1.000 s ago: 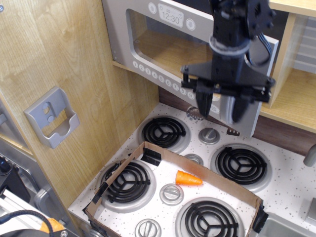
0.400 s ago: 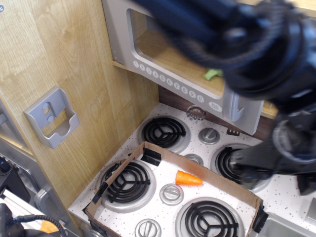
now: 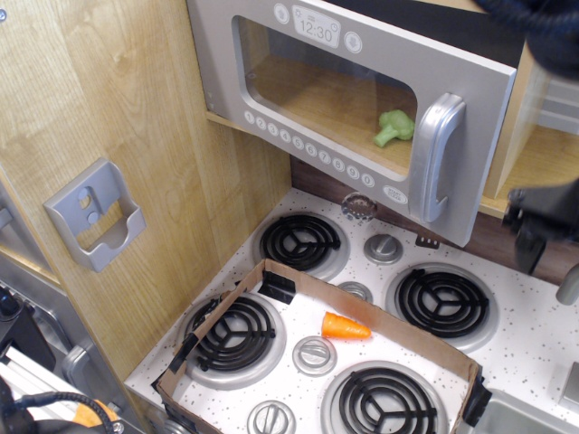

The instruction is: Open microwave

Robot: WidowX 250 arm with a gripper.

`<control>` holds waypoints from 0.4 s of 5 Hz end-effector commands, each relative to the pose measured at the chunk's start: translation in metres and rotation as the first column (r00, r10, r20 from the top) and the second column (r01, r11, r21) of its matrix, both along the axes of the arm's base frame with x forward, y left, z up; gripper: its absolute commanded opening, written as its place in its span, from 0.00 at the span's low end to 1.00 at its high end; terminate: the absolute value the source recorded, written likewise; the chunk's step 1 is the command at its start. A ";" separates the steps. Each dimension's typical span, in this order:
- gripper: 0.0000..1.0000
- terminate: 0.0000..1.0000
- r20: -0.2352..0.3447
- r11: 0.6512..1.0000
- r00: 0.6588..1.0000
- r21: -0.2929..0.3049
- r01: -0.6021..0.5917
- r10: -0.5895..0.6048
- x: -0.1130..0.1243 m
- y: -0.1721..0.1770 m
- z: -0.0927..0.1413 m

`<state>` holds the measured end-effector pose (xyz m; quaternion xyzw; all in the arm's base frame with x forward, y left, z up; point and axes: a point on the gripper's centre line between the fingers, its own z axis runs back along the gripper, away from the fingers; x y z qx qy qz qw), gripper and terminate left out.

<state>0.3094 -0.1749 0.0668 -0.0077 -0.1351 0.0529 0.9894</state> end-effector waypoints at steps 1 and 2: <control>1.00 0.00 0.039 0.974 0.973 -0.004 0.227 -0.227 0.035 -0.001 0.025; 1.00 0.00 0.081 0.956 0.955 -0.031 0.290 -0.287 0.052 0.013 0.029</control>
